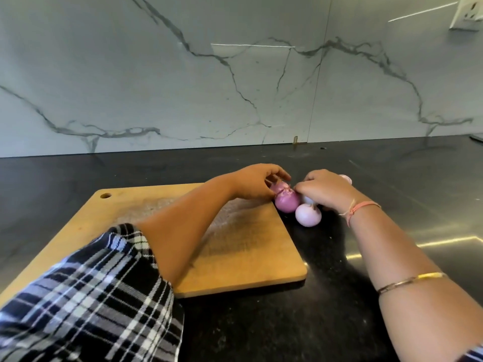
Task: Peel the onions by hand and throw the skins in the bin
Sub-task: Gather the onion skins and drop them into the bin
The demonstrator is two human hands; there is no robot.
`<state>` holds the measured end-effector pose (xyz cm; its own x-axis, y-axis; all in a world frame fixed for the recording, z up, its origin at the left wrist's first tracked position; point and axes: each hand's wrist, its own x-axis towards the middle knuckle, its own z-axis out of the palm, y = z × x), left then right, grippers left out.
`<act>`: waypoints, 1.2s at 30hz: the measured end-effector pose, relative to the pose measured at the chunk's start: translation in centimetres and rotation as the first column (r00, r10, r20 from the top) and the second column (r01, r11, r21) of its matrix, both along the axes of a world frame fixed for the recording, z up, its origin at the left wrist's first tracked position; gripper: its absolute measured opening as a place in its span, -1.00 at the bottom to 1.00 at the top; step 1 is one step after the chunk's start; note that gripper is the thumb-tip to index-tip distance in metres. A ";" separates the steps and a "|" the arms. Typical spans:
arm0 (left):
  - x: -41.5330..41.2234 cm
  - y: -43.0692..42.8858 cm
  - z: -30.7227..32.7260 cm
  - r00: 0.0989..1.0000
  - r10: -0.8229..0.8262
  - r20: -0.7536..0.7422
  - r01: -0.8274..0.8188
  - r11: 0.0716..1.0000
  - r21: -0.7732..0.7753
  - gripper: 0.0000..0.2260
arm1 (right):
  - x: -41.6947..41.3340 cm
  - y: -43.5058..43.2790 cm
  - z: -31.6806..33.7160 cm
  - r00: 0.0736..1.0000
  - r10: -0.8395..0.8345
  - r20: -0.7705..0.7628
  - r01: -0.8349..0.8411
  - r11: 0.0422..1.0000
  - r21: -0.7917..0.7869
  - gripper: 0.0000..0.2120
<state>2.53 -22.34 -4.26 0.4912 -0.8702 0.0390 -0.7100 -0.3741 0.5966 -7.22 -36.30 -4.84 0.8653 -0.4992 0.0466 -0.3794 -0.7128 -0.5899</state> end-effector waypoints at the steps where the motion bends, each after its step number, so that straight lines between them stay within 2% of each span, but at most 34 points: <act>1: 0.1 -0.1 0.0 1.000 0.007 0.023 -0.006 1.000 -0.005 -0.64 | -0.1 0.1 0.1 1.000 -0.004 0.012 0.004 1.000 0.001 -0.88; 6: 0.3 0.2 -0.3 0.982 0.034 0.183 -0.025 0.998 -0.049 -0.66 | -0.4 0.3 0.2 0.993 -0.015 0.113 0.023 0.998 -0.062 -0.89; 9: 0.4 1.4 0.0 0.964 0.110 0.243 -0.078 0.987 -0.138 -0.64 | -0.5 0.3 0.0 0.958 -0.011 0.286 0.026 0.999 -0.048 -0.79; 13: 0.5 5.1 1.3 0.937 0.263 0.231 -0.198 0.942 -0.271 -0.61 | -0.8 1.7 0.3 0.862 0.005 0.508 0.005 1.000 -0.018 -0.69; 17: 0.3 10.6 1.8 0.909 0.367 0.196 -0.305 0.908 -0.288 -0.62 | -0.4 4.9 1.3 0.792 0.026 0.610 -0.096 0.992 0.083 -0.74; 20: 0.1 14.7 1.4 0.885 0.436 0.162 -0.387 0.884 -0.261 -0.62 | 1.1 8.8 1.8 0.809 0.108 0.577 -0.233 0.961 0.147 -0.85; 22: 0.2 17.2 0.7 0.866 0.475 0.156 -0.435 0.870 -0.232 -0.63 | 2.6 11.7 1.8 0.841 0.193 0.505 -0.312 0.936 0.163 -0.85; 28: 1.1 21.5 -0.5 0.810 0.552 0.197 -0.532 0.834 -0.147 -0.62 | 6.1 17.9 2.0 0.876 0.403 0.267 -0.418 0.908 0.002 -0.77; 32: 1.4 21.6 -0.6 0.795 0.557 0.241 -0.534 0.830 -0.161 -0.54 | 6.9 19.4 1.5 0.891 0.405 0.205 -0.399 0.914 -0.070 -0.72; 36: 1.9 21.9 -1.0 0.794 0.564 0.229 -0.549 0.826 -0.128 -0.55 | 7.3 20.1 0.7 0.894 0.427 0.138 -0.403 0.899 -0.172 -0.70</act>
